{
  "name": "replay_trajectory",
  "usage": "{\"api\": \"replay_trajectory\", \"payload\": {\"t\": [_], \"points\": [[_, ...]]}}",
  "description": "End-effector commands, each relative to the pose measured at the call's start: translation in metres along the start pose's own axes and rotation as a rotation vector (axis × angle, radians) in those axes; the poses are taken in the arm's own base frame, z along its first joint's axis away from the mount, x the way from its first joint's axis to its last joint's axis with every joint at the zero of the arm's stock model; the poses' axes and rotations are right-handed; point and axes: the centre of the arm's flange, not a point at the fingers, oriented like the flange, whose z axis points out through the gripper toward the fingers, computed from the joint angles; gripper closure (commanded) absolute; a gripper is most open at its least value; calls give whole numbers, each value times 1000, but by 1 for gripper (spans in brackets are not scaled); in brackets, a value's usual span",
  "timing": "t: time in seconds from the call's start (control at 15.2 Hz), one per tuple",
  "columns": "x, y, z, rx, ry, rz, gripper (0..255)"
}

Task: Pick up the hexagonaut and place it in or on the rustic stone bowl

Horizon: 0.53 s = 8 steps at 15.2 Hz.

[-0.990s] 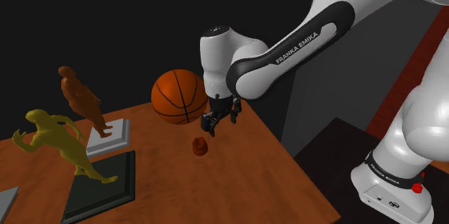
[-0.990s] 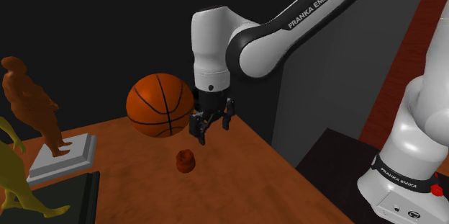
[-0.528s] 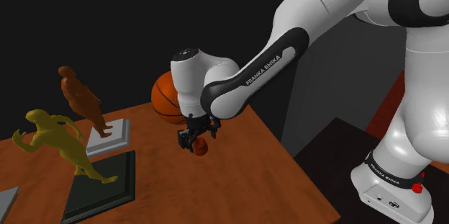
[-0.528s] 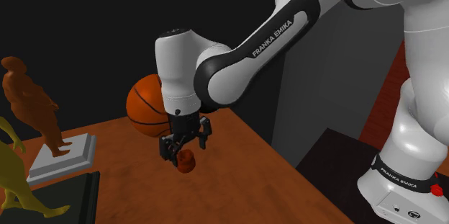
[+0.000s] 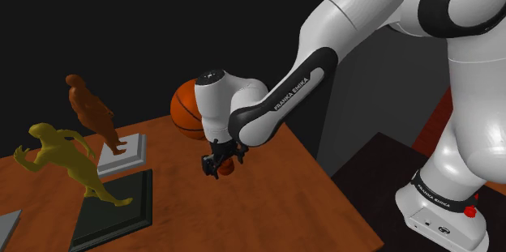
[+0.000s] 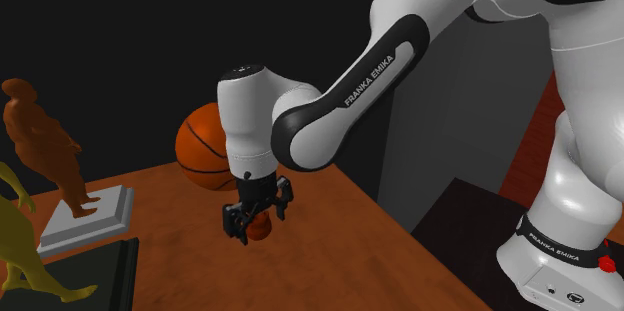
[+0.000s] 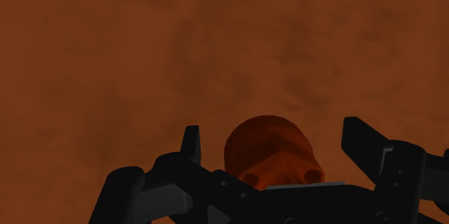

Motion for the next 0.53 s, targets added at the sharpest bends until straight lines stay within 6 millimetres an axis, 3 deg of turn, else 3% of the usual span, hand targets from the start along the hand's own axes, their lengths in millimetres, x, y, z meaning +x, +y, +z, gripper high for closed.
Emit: {"api": "replay_trajectory", "payload": {"t": [0.0,0.4,0.46], "points": [[0,0,2,0,0,0,0],[0,0,2,0,0,0,0],[0,0,2,0,0,0,255]]}}
